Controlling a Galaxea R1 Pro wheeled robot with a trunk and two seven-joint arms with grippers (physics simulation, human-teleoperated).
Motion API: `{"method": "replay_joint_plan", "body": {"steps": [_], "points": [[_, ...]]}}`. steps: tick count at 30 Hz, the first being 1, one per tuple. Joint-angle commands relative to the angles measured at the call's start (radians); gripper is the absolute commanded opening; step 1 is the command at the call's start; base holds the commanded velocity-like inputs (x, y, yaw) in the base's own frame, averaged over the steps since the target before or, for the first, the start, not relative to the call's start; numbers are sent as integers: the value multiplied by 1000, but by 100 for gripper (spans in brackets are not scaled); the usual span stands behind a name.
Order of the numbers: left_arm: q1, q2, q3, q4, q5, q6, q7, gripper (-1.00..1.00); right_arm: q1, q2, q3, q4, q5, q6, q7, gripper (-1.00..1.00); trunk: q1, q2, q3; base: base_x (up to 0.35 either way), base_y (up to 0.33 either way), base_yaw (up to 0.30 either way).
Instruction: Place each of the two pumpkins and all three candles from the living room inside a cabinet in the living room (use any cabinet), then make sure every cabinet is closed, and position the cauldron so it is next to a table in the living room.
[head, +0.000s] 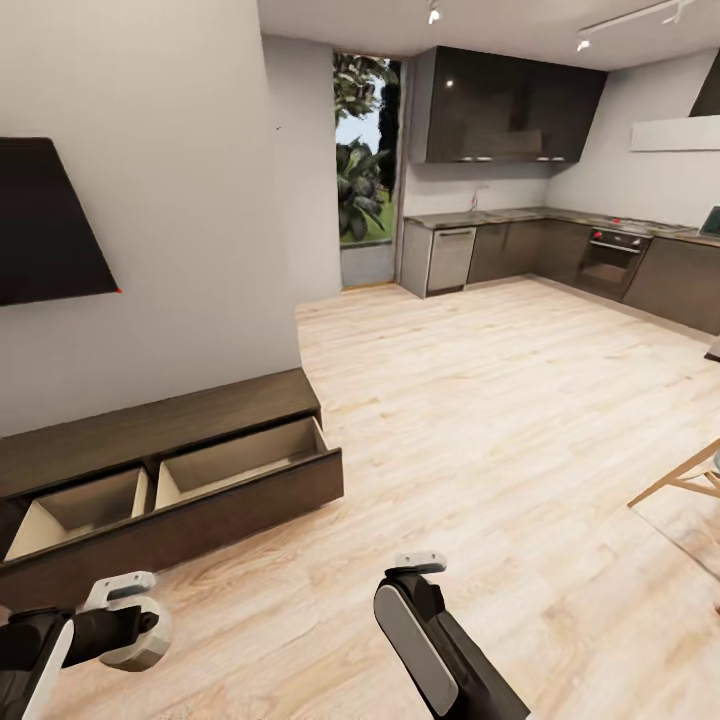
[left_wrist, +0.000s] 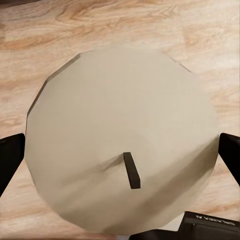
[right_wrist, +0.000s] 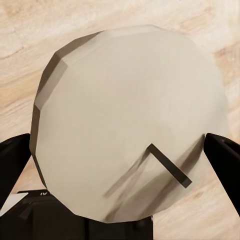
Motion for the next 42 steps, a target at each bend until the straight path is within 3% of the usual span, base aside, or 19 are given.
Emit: {"method": "replay_joint_plan", "body": {"steps": [1,42], "points": [[0,0,0,0,0,0,0,-100,0,0,0,0,0,0,0,-100,0,0,-1,0,0,182],[0,-3,-9,3,1,-4,0,-100,0,0,1,1,0,0,1,-100,0,0,-55,0,0,182]]}}
